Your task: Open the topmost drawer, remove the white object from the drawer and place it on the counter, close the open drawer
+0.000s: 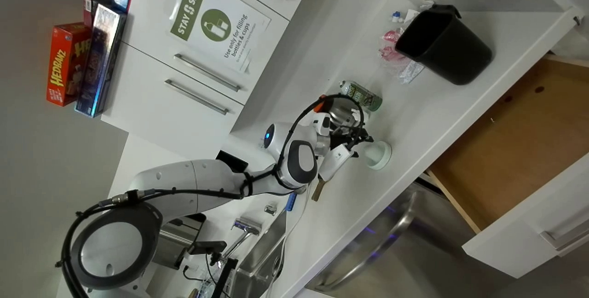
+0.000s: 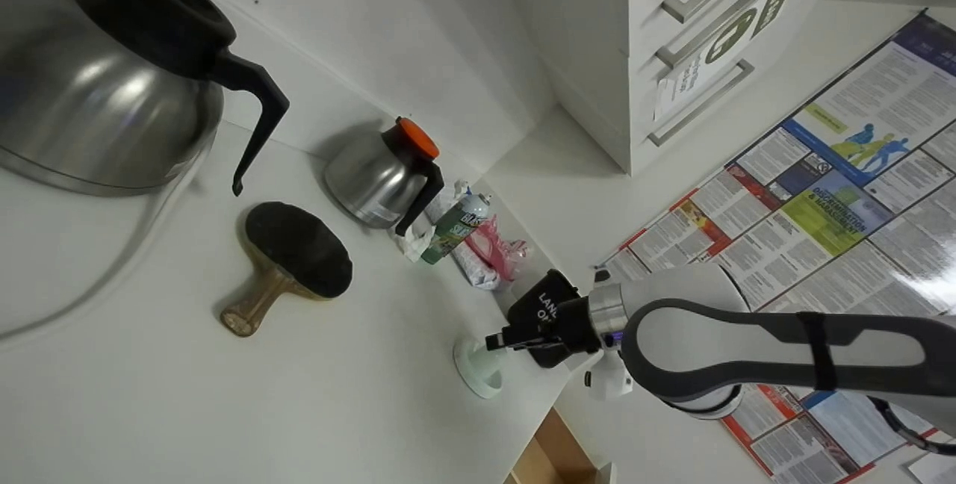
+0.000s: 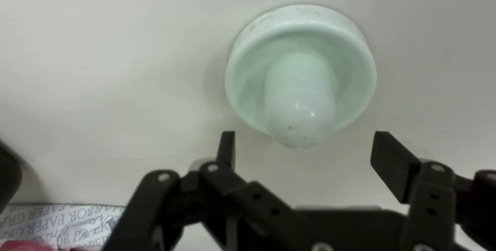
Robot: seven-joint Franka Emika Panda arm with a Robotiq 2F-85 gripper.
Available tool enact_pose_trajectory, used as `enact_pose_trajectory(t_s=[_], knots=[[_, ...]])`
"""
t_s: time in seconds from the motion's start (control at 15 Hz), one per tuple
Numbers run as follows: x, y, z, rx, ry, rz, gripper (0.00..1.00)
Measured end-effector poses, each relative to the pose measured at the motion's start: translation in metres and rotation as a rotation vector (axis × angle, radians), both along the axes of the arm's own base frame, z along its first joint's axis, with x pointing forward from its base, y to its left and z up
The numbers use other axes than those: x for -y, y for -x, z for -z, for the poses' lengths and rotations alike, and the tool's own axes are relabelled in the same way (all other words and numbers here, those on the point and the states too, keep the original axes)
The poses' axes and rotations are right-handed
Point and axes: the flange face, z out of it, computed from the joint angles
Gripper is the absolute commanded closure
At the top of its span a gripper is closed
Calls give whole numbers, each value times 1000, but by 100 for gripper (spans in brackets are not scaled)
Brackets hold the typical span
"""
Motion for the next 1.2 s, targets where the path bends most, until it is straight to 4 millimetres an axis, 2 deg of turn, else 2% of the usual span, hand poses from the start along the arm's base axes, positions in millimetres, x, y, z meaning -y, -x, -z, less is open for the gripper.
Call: enact_pose_trajectory(t_s=[0.13, 0.27, 0.47, 0.67, 0.93, 1.2], knots=[[1, 0, 1, -3, 3, 16, 0], [10, 0, 1, -3, 3, 57, 0], [37, 4, -4, 6, -11, 137, 0], [69, 12, -18, 26, -61, 212, 0], [130, 38, -49, 52, -134, 307, 0], [206, 84, -71, 70, -206, 401, 0]])
